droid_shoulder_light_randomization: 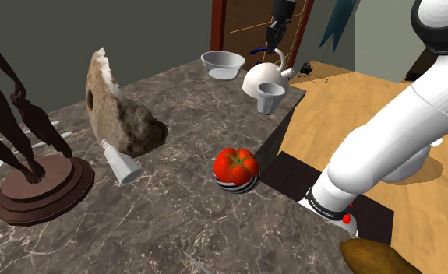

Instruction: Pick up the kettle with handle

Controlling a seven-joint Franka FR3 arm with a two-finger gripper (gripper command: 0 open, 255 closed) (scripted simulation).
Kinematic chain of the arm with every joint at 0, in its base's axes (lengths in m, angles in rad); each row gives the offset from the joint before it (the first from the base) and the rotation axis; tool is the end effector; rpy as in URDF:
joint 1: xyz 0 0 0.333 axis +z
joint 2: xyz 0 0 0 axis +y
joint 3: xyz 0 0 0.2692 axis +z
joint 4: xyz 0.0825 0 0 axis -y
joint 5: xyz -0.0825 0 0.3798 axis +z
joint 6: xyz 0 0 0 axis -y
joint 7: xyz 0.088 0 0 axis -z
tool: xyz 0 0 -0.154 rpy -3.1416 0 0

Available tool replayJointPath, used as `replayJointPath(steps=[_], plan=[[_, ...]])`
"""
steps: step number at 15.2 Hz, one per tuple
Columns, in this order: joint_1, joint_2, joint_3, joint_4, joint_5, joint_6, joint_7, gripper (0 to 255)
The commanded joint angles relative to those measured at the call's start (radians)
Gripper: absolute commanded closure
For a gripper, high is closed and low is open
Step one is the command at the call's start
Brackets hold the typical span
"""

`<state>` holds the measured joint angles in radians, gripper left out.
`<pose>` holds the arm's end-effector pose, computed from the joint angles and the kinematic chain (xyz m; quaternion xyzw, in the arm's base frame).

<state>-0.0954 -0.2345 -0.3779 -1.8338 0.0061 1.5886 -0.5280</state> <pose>0.4306 -0.2326 0.5223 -0.9983 -0.0325 -0.0101 0.0468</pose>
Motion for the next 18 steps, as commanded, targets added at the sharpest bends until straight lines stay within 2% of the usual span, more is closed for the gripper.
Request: replayJointPath(steps=[1, 7, 18], plan=[[0.0, 0.0, 0.0, -0.001, 0.0, 0.001, 0.0, 255], [0.0, 0.001, 0.0, 0.001, 0.0, 0.0, 0.0, 255], [0.004, 0.049, -0.006, 0.2, 0.017, -0.155, -0.002, 255]])
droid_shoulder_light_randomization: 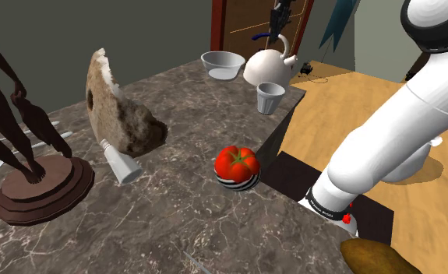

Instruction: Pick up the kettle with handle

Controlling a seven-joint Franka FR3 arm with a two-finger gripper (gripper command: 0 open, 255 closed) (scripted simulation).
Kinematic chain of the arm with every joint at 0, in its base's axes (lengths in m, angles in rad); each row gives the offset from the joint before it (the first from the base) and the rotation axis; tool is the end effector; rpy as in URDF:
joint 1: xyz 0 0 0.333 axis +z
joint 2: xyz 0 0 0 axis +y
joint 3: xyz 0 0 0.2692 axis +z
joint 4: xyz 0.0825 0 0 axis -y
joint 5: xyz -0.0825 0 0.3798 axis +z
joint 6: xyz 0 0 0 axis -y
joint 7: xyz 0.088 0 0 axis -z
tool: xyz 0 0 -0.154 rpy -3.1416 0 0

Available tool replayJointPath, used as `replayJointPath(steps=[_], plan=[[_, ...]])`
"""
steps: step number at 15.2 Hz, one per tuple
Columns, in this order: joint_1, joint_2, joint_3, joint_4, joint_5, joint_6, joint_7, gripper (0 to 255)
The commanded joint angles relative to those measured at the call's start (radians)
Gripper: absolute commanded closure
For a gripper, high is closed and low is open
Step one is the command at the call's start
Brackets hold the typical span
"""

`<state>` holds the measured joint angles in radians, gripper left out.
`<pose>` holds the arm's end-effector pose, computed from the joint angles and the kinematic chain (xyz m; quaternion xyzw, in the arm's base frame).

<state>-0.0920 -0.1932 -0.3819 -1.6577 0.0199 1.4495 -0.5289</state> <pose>0.4286 -0.2320 0.5731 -0.9983 -0.0323 -0.0093 0.0469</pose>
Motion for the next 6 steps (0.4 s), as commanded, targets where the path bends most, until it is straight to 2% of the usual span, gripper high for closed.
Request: replayJointPath(steps=[1, 4, 6], plan=[[0.0, 0.014, -0.003, 0.044, 0.005, -0.03, -0.002, 255], [0.0, 0.034, -0.006, 0.108, 0.012, -0.075, -0.005, 255], [0.0, 0.035, -0.007, 0.111, 0.013, -0.077, -0.005, 255]])
